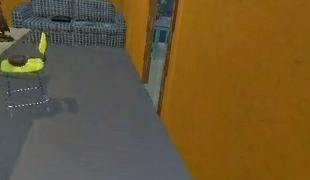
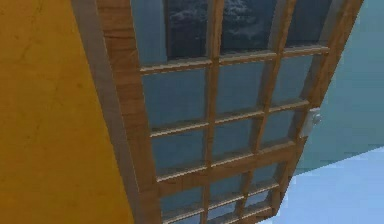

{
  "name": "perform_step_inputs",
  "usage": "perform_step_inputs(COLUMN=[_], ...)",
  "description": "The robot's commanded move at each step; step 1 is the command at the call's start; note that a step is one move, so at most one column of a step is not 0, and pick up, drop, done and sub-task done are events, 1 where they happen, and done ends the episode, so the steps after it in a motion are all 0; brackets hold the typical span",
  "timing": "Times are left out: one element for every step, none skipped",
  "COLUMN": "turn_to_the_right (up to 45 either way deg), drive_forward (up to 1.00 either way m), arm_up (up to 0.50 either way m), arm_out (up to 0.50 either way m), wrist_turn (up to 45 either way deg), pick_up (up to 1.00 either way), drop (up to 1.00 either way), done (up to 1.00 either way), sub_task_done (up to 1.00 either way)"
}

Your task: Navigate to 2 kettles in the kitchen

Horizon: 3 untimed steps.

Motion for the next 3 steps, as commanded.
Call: perform_step_inputs(turn_to_the_right=[0.0, -6.0, 0.0], drive_forward=[0.10, 0.00, 1.00], arm_up=[0.00, 0.00, 0.00], arm_out=[0.00, 0.00, 0.00], wrist_turn=[0.0, 0.0, 0.0], pick_up=[0.00, 0.00, 0.00], drop=[0.00, 0.00, 0.00], done=[0.00, 0.00, 0.00], sub_task_done=[0.00, 0.00, 0.00])
